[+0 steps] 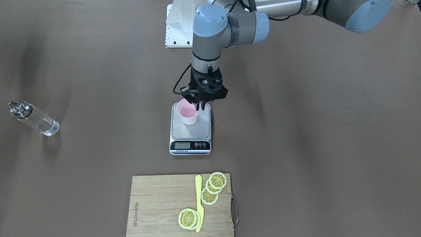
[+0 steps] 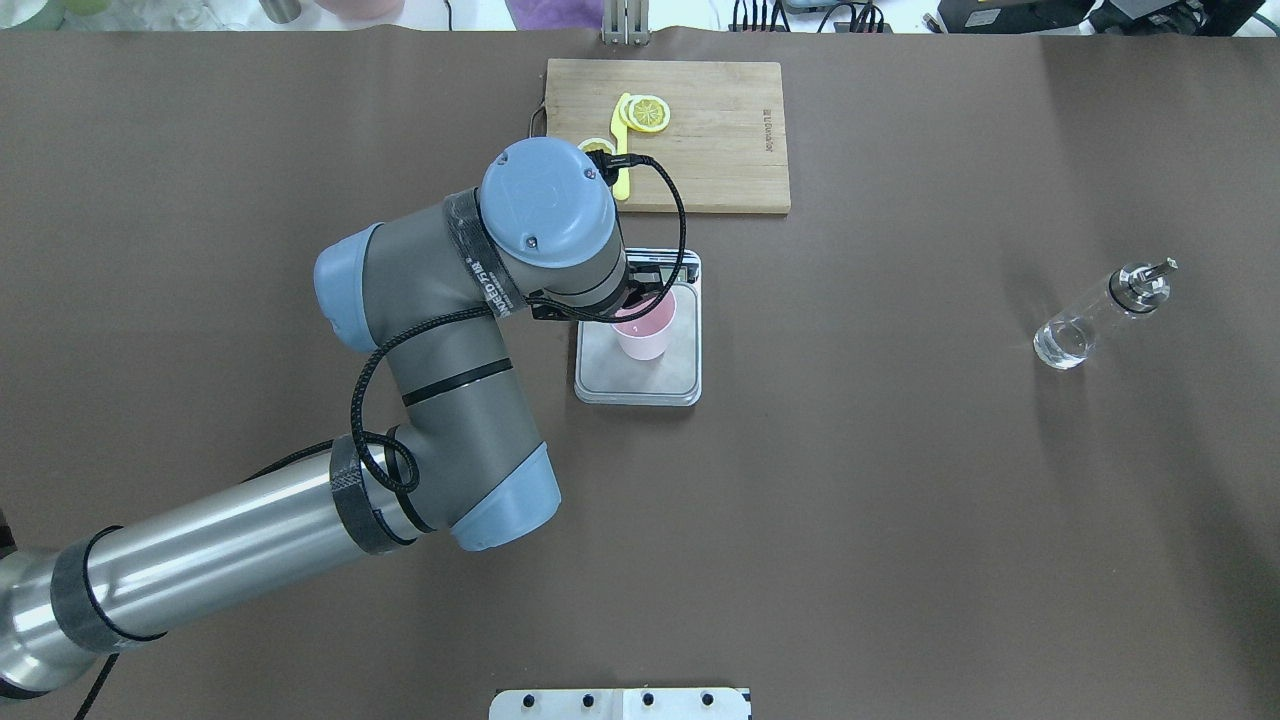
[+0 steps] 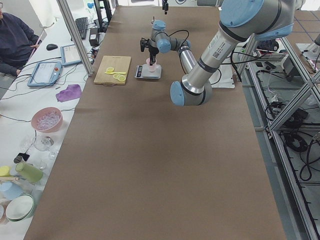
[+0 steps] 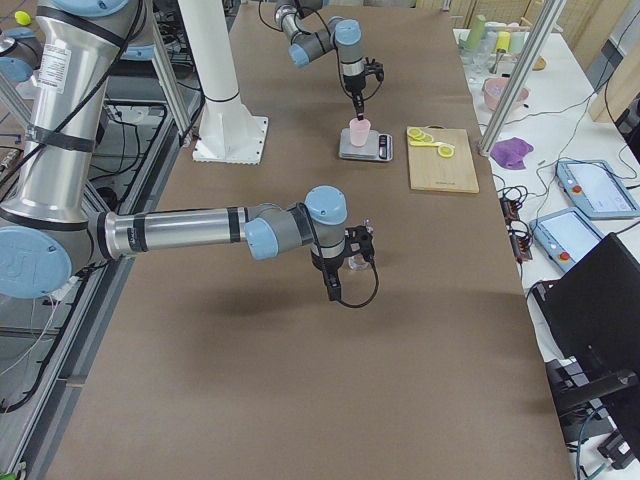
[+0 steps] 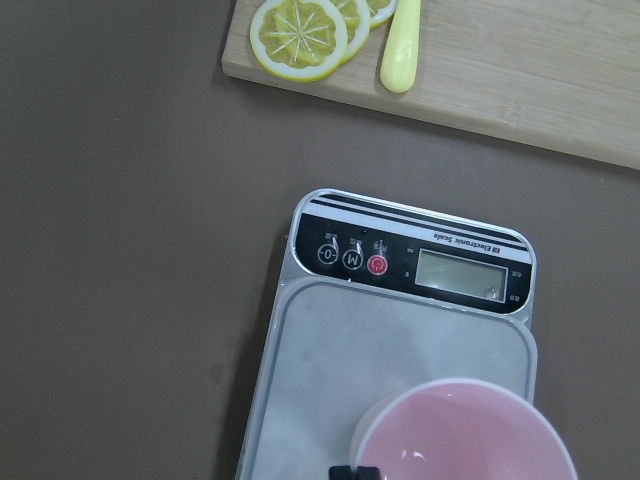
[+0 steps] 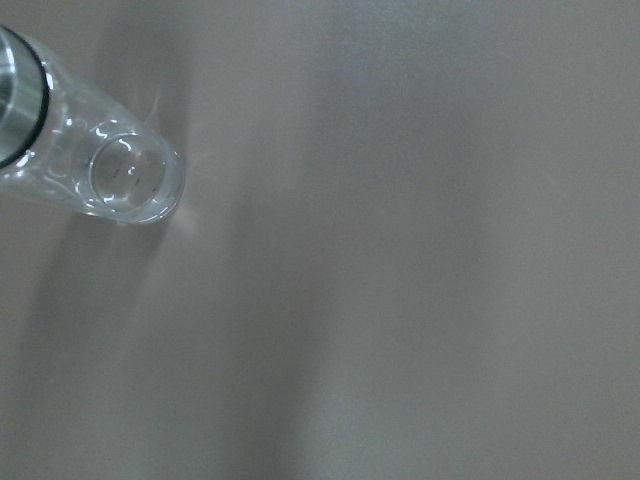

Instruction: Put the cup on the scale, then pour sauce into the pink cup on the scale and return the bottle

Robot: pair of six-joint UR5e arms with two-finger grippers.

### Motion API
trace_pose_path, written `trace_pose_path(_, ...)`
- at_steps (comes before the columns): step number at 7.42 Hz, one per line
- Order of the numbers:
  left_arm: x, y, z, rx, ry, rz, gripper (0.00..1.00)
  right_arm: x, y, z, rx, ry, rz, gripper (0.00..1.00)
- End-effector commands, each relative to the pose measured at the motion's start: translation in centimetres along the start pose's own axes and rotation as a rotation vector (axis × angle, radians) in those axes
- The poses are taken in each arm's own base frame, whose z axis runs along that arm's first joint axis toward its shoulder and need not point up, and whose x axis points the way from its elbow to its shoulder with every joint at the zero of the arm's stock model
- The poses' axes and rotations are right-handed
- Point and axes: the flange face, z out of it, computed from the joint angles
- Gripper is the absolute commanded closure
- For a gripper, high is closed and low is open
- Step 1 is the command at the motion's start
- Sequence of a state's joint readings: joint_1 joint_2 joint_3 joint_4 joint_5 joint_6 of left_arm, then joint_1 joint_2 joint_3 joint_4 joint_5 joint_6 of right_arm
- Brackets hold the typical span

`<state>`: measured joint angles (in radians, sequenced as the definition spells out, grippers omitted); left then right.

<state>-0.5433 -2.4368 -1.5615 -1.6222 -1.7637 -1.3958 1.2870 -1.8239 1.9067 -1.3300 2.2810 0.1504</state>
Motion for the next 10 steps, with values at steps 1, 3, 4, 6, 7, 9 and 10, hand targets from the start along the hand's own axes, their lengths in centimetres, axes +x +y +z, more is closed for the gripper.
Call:
trace_pose_path(1, 0.1, -0.1, -0.8, 0.007, 0.019, 0.013, 0.03, 0.0, -0.1, 0.0, 0.001, 0.0, -0.001, 0.0)
trace_pose_path(3, -2.0, 0.4, -3.1, 0.014, 0.047, 0.074, 0.02, -0.2, -0.3, -0.2, 0.007, -0.003, -0.012, 0.0)
trace_pose_path(4, -5.3, -0.5, -4.6, 0.034, 0.052, 0.119, 0.02, -0.4, -0.5, -0.4, 0.025, -0.005, -0.028, 0.0)
trace_pose_path(6, -10.0, -3.5, -8.2, 0.034, -0.013, 0.232, 0.02, -1.1, -0.8, -1.1, 0.098, -0.019, -0.091, 0.0)
trace_pose_path(7, -14.2, -6.1, -9.5, 0.014, -0.035, 0.3, 0.02, -1.4, -0.9, -1.4, 0.127, -0.025, -0.118, 0.0)
trace_pose_path(9, -23.9, -11.0, -10.9, 0.002, -0.105, 0.435, 0.02, -2.3, -1.4, -2.1, 0.208, -0.037, -0.203, 0.0)
trace_pose_path(10, -30.5, -13.7, -12.0, -0.026, -0.14, 0.53, 0.02, -1.8, -1.2, -1.5, 0.223, -0.041, -0.232, 0.0)
